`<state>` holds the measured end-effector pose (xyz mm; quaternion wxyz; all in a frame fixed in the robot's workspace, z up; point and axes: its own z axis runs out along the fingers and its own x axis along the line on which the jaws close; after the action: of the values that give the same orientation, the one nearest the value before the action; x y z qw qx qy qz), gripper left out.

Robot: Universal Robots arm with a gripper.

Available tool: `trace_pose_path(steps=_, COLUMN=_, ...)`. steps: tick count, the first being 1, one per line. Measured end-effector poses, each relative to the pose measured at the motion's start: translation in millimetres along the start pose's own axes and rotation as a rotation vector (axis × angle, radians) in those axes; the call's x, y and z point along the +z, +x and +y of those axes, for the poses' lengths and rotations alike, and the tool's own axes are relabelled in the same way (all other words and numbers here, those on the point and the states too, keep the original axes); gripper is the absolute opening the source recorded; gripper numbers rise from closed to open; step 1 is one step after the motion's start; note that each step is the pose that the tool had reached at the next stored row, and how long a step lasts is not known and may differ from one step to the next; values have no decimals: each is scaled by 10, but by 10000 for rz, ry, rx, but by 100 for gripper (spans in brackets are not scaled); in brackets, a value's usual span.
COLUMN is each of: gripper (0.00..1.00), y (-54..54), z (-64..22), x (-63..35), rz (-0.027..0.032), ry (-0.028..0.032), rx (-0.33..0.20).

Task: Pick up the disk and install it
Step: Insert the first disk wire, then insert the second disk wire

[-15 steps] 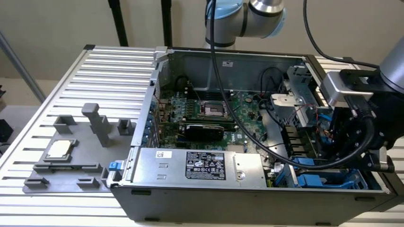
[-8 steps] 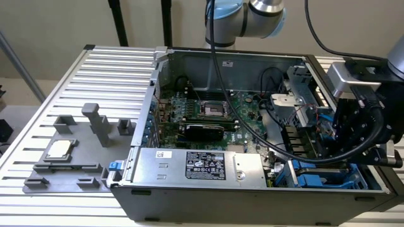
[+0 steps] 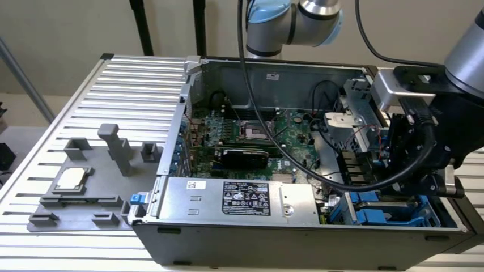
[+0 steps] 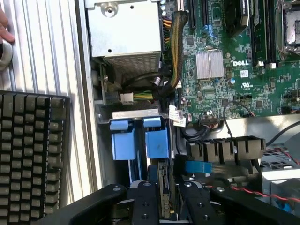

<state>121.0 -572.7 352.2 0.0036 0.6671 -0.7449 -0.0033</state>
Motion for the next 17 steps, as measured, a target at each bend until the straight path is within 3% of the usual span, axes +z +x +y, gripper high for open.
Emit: trace_pose_path(steps=17, gripper=25, y=2, z=16, x=-2, rz=-11, ry=-1, rx=0)
